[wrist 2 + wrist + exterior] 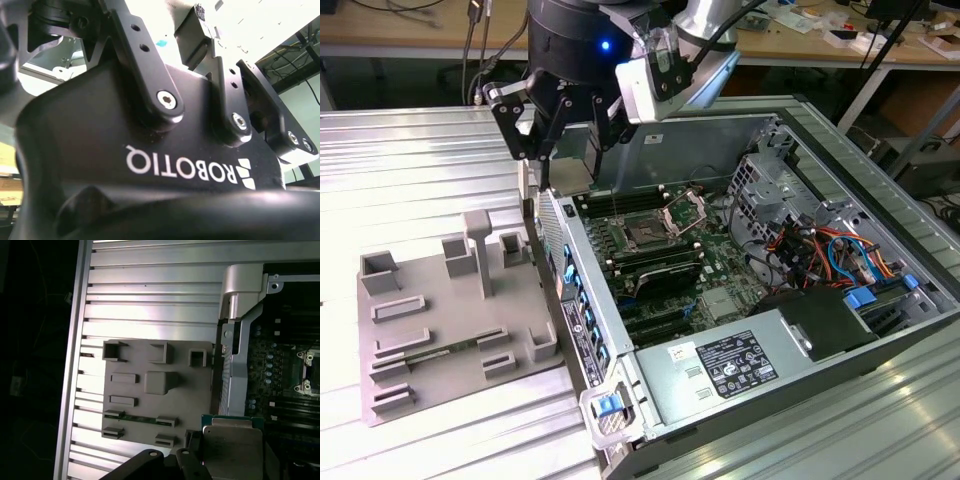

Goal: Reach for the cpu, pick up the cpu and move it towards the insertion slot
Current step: 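Pick up the cpu and move it towards the insertion slot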

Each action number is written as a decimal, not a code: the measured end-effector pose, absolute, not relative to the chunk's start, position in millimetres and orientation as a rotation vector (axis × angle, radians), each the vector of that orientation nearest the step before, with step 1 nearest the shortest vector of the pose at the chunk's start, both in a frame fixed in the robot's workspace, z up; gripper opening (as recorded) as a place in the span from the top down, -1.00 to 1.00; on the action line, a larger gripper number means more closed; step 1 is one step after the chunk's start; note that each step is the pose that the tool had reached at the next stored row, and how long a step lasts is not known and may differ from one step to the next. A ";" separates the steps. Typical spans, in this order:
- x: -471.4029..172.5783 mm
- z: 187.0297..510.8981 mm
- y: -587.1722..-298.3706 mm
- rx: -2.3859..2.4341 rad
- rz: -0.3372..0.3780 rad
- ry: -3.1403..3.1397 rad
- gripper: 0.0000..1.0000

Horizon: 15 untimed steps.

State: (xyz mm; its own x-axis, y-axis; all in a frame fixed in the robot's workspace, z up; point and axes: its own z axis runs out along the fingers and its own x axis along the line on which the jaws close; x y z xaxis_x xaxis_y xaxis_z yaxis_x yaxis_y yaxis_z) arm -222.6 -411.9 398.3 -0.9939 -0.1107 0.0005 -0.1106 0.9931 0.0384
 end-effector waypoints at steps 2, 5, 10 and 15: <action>-221.1 398.2 -411.9 0.174 -0.060 -3.134 -0.09; -218.7 398.2 -411.9 0.174 -0.060 -3.134 -0.09; -214.0 398.2 -411.9 0.174 -0.060 -3.134 -0.09; -210.6 398.1 -411.9 0.174 -0.060 -3.134 -0.09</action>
